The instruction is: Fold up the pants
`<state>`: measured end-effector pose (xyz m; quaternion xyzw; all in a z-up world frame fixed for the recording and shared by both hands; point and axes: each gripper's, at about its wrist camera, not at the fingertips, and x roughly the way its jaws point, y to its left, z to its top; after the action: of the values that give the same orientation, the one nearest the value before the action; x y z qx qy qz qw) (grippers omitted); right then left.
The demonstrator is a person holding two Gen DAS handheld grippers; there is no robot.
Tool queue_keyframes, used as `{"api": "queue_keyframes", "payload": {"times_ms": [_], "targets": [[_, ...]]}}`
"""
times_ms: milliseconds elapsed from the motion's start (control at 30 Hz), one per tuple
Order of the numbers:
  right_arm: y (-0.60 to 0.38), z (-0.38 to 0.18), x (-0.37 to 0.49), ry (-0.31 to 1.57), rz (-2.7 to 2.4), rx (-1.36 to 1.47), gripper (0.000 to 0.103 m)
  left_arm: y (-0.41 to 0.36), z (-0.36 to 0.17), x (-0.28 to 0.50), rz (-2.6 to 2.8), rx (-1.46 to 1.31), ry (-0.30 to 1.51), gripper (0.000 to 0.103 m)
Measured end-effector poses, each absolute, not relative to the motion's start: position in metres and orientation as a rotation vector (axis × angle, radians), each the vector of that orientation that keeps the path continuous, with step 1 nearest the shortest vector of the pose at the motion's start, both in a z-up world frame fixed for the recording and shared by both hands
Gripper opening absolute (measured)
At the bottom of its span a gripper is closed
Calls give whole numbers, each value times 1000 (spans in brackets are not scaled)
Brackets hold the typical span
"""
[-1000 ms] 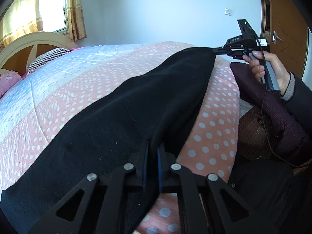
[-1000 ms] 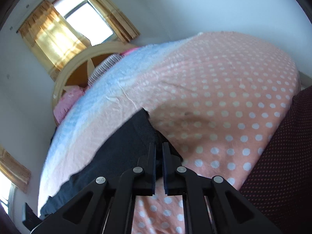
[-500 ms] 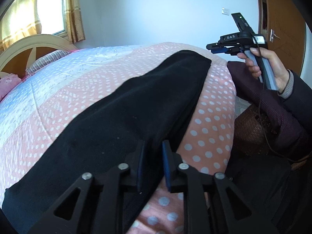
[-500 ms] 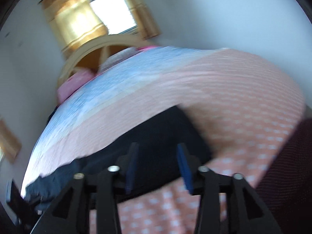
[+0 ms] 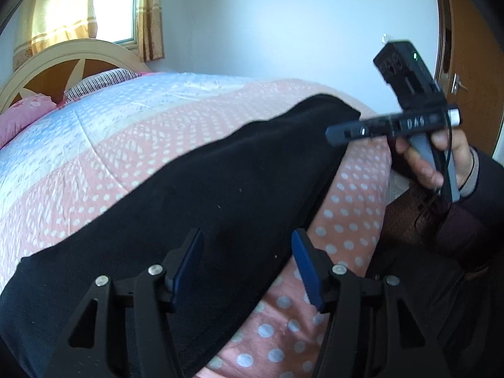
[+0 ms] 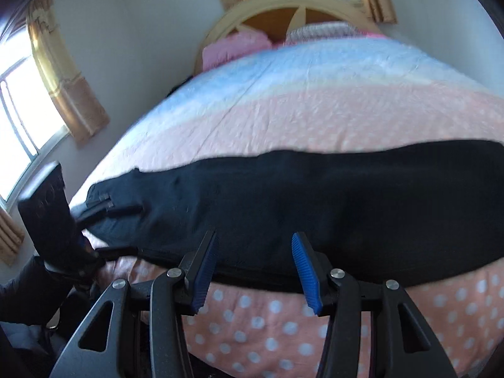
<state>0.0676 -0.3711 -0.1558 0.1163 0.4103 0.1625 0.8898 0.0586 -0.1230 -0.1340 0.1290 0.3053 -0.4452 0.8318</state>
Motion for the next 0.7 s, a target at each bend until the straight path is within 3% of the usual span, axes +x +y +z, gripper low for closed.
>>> {"api": "queue_keyframes", "payload": {"times_ms": [233,433,567,700], "targets": [[-339,-149,70,986,310,33,51,-77,-125,66,-774,281,630,68],[-312,-124,89,916,493,106,51,-14,-133,94,-553,216,686,71],[-270,-161,95,1069,564,-3,51,14,-140,96,-492,159,698,71],[-259,-147,94,1054,582,-42,52,30,-147,97,-456,151,720,71]]}}
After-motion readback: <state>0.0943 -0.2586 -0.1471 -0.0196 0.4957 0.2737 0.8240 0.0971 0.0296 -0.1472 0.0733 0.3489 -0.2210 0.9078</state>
